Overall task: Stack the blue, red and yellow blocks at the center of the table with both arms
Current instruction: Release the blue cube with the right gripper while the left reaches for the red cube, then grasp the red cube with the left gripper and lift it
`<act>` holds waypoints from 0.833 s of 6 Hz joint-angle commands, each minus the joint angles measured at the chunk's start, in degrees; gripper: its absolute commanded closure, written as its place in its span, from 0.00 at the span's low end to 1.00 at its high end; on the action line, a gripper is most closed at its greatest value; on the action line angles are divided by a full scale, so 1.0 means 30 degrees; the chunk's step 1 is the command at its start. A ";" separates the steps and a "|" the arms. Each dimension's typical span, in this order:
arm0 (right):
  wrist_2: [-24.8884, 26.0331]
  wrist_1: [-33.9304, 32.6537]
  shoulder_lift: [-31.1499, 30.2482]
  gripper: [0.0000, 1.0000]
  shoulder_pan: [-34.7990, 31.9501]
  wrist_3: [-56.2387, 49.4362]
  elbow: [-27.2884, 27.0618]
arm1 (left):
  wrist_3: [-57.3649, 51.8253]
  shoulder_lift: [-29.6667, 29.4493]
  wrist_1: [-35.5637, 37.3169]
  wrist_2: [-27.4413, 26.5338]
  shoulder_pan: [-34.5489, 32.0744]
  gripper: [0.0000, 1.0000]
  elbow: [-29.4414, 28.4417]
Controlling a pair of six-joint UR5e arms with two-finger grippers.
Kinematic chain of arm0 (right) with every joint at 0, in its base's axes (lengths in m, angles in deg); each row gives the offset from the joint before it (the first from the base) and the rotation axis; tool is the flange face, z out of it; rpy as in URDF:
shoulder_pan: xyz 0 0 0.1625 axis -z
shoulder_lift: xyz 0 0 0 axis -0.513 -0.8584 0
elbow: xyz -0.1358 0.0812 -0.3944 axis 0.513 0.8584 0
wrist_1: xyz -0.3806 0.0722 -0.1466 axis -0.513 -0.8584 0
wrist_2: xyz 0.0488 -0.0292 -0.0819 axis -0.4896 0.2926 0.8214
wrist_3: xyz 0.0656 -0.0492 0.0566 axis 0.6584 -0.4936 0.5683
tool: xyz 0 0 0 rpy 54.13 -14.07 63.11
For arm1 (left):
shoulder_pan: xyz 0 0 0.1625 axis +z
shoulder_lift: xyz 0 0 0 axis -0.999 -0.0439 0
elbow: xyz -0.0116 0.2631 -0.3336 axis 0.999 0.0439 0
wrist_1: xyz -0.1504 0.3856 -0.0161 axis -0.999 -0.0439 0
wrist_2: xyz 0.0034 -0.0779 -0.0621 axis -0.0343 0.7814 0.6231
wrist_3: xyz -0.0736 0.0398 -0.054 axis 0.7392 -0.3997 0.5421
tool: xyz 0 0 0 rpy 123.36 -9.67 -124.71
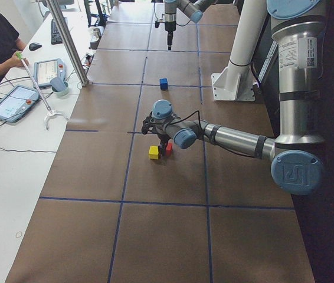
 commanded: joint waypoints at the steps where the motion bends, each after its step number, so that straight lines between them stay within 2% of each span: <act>1: 0.0089 0.0003 -0.0151 0.00 0.0025 -0.0233 0.0039 | 0.1999 0.0046 0.0013 -0.2960 0.2626 0.00 0.0335; 5: 0.0178 0.0003 -0.0209 0.00 0.0055 -0.0233 0.0011 | 0.2443 -0.0217 0.0013 -0.3935 0.3277 0.00 -0.0659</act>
